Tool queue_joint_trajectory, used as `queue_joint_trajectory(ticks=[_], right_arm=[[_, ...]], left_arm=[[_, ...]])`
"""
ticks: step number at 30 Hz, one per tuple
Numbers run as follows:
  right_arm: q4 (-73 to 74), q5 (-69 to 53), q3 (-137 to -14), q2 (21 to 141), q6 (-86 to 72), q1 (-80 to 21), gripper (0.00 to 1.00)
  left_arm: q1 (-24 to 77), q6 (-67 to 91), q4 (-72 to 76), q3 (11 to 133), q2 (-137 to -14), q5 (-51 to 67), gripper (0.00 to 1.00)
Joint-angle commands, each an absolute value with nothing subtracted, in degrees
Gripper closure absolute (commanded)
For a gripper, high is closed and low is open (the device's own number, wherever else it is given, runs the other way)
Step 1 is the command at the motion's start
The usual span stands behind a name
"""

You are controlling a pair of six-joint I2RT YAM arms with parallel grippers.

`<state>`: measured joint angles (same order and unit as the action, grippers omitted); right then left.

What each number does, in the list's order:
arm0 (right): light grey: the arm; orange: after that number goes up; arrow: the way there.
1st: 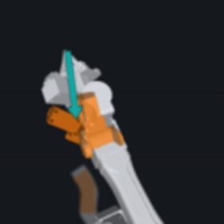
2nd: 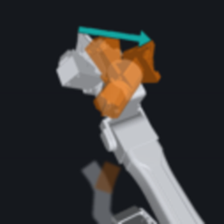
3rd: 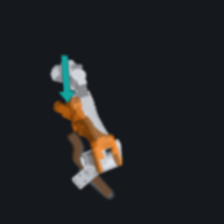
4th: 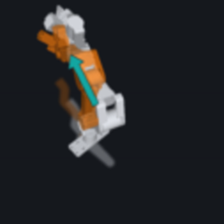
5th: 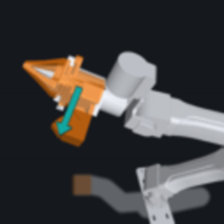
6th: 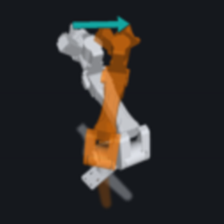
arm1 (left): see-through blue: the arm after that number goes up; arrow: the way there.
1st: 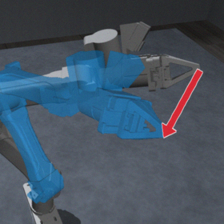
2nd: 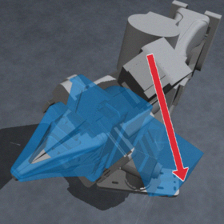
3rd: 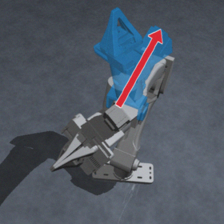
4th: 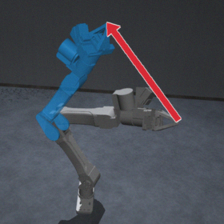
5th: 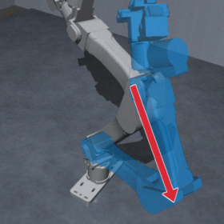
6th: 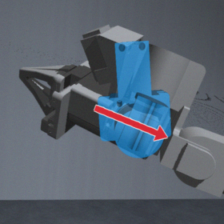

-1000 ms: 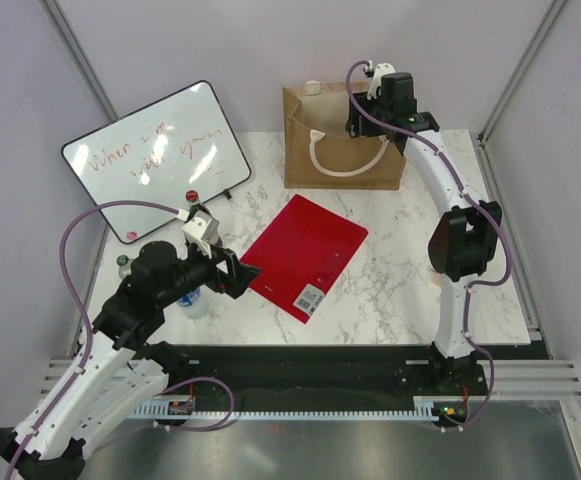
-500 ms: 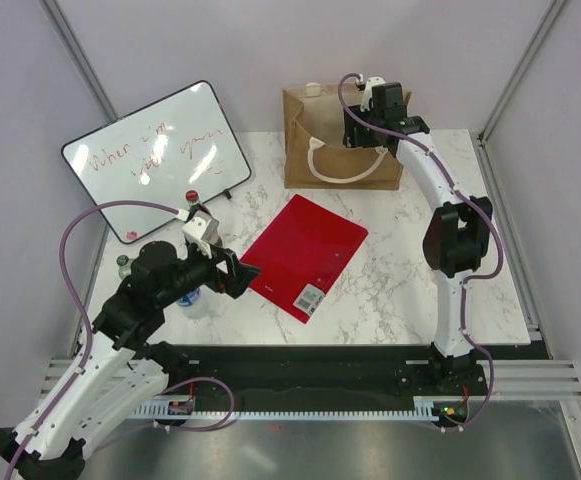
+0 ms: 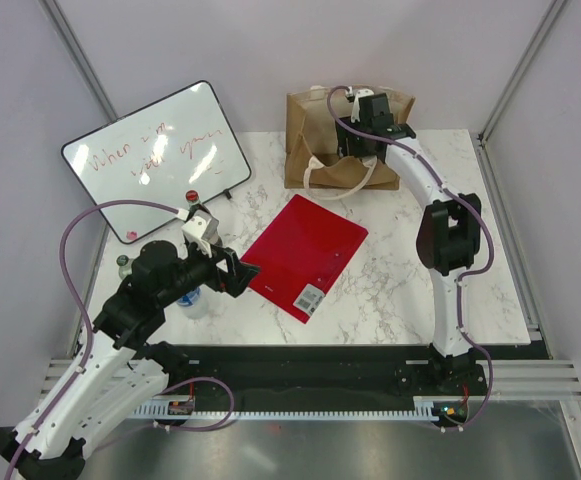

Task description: Place the beverage into the canvas bag

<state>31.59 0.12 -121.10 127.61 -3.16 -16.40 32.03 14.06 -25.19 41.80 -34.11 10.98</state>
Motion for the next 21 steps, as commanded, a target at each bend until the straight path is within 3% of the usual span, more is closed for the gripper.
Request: queue_joint_trajectory(ticks=[1,9,21], right_arm=[[26.8,4.3,-120.3,127.8,-4.0,-16.0,0.75],[27.1,5.4,-118.8,128.0,-4.1,-16.1,0.51],[29.3,5.8,-122.5,128.8,-4.1,-16.1,0.39]], left_arm=[[32.3,13.2,-24.3,42.0,-34.4,10.9,0.00],[32.3,13.3,-24.3,41.9,-34.0,10.5,0.00],[32.3,13.2,-24.4,42.0,-33.8,10.3,0.00]])
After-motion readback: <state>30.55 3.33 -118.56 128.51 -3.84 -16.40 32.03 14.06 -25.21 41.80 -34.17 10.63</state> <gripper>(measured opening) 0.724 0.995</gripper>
